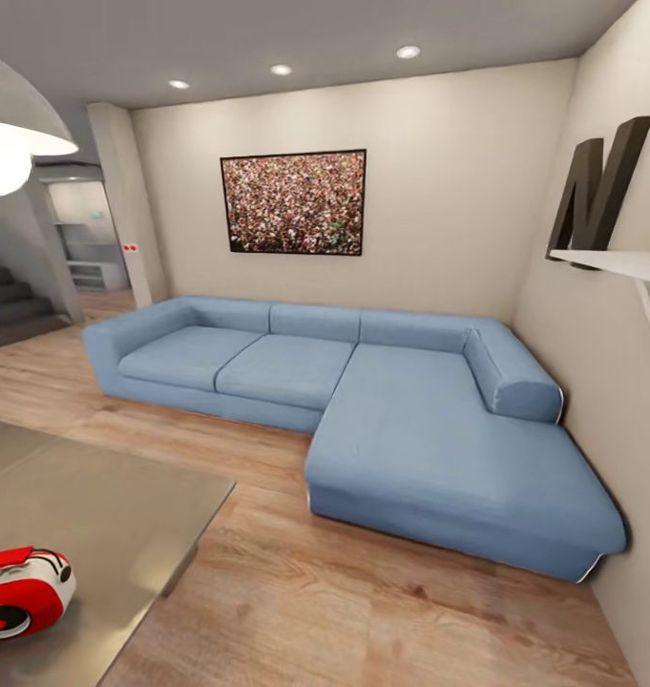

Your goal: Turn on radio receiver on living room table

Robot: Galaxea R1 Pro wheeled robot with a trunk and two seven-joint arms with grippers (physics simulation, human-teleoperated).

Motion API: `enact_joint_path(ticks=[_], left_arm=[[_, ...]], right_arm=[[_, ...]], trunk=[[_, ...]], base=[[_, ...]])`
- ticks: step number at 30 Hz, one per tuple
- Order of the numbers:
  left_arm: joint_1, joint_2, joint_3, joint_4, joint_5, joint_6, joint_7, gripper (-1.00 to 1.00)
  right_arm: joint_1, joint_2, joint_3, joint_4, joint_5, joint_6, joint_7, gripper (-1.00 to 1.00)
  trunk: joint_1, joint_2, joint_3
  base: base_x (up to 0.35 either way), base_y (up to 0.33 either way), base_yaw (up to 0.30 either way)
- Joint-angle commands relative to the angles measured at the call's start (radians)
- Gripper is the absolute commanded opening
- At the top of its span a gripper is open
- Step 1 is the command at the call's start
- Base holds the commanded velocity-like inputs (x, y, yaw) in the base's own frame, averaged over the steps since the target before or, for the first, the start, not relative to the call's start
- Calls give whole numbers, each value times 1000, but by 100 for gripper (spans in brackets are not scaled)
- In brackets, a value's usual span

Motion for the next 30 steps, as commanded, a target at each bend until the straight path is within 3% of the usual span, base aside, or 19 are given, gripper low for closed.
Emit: enact_joint_path(ticks=[1, 11, 30], left_arm=[[0, 0, 0, 0, -1, 0, 0, 100], [0, 0, 0, 0, -1, 0, 1, 100], [0, -2, 0, 0, -1, -2, 1, 100]], right_arm=[[0, 0, 0, 0, 0, 0, 0, 100], [0, 0, -1, 0, 0, 0, 0, 100], [0, 0, 0, 0, 0, 0, 0, 100]], trunk=[[0, 0, 0], [0, 0, 0], [0, 0, 0]], base=[[321, 0, 300], [274, 0, 300], [6, 0, 300]])
